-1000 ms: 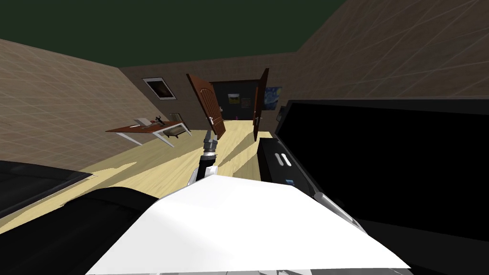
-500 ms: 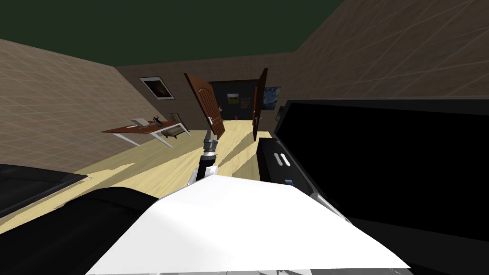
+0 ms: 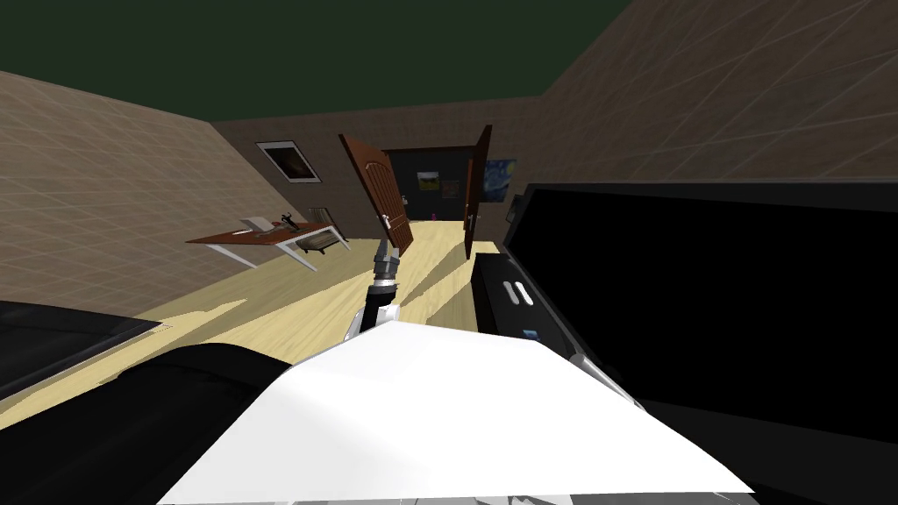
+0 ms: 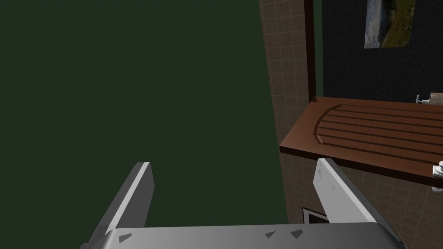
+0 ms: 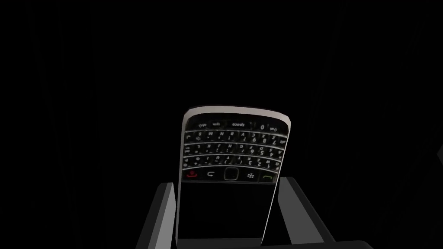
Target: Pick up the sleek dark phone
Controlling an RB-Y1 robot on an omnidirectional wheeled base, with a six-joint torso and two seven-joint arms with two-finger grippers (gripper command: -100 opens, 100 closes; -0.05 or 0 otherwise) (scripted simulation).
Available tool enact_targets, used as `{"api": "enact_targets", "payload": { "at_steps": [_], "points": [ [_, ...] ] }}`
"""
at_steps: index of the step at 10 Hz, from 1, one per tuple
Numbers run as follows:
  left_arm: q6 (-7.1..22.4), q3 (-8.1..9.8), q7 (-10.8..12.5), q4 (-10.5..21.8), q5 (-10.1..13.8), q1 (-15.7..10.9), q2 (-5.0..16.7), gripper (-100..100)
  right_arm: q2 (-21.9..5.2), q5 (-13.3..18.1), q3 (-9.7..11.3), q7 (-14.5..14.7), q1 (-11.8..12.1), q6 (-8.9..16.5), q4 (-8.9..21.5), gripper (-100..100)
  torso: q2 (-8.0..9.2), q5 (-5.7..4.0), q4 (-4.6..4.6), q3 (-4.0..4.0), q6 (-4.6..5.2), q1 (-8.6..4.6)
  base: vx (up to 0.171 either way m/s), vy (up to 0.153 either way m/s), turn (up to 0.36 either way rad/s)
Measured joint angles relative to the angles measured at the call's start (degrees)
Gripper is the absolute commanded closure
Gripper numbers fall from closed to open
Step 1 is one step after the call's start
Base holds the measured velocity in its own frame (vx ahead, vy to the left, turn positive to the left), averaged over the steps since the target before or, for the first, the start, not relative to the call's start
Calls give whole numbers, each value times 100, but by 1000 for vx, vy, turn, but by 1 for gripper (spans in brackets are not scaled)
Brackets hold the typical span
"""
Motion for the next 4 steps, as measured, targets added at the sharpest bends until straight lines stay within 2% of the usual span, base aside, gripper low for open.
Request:
{"api": "enact_targets", "payload": {
  "at_steps": [3, 4],
  "points": [
    [0, 0, 0, 0, 0, 0, 0, 0, -95, -12, -40, -79, 72, 268, -263, 100, 4, 3, 1, 3, -1, 9, -9, 15, 25],
    [0, 0, 0, 0, 0, 0, 0, 0, -100, -12, -42, -88, 73, 293, -279, 0, 3, 1, 0, 2, 1, 7, 0, 0, 0]
  ]
}}
